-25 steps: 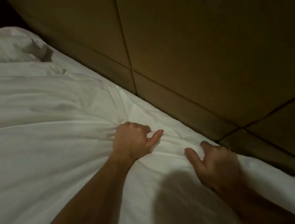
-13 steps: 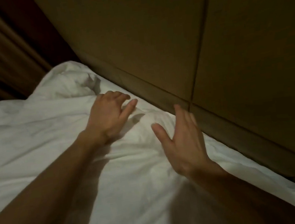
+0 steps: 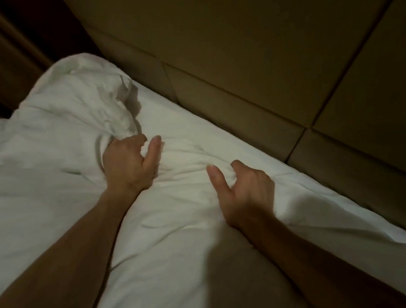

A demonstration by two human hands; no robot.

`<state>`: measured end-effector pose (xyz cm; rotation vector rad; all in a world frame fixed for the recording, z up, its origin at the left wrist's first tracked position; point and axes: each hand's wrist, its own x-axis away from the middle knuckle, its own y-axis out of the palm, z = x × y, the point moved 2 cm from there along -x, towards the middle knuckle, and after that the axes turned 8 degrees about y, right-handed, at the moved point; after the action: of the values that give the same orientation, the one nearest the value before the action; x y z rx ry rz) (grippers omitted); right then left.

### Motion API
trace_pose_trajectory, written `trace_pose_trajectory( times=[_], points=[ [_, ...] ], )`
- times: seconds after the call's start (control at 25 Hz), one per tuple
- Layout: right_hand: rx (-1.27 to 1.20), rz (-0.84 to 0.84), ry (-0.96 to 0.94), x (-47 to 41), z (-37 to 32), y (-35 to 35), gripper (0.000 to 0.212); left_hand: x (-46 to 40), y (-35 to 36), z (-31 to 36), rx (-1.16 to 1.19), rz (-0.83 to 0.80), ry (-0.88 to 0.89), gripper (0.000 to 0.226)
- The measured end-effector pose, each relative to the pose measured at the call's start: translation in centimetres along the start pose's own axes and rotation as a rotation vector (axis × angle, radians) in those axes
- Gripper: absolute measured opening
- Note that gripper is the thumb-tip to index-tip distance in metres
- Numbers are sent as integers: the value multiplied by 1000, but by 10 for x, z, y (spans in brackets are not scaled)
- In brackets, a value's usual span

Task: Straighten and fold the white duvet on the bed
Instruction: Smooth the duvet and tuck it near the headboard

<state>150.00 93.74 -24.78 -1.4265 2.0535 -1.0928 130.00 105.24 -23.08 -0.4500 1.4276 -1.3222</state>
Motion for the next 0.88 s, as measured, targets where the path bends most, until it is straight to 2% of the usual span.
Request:
trace_pose_trajectory(
  times=[0.08,0.28,0.4,0.48,0.56,0.72,0.8,0.88],
  points=[
    [-59,81,18,-8,-3,-22,98,-22,-18,11,49,91,-36,67],
    [-345,312,-55,-41,-17,-97,87,-149,-66,66,108,287,237,69],
    [-135,268,-13,-32,-15,-100,89,-148,-39,72,22,274,303,58],
    [116,106,71,-27,12,-69,96,-114,9,62,-33,179,291,55],
    [218,-15,89,-21,40,-40,106,-77,53,49,-65,63,264,54],
    [181,59,46,-23,55,-15,92,-57,83,27,-138,-57,229,52],
    [187,96,45,-26,54,-11,85,-59,84,27,-182,-196,172,60],
    [193,94,60,-26,53,-14,84,-60,71,39,-129,-344,74,74]
  ],
)
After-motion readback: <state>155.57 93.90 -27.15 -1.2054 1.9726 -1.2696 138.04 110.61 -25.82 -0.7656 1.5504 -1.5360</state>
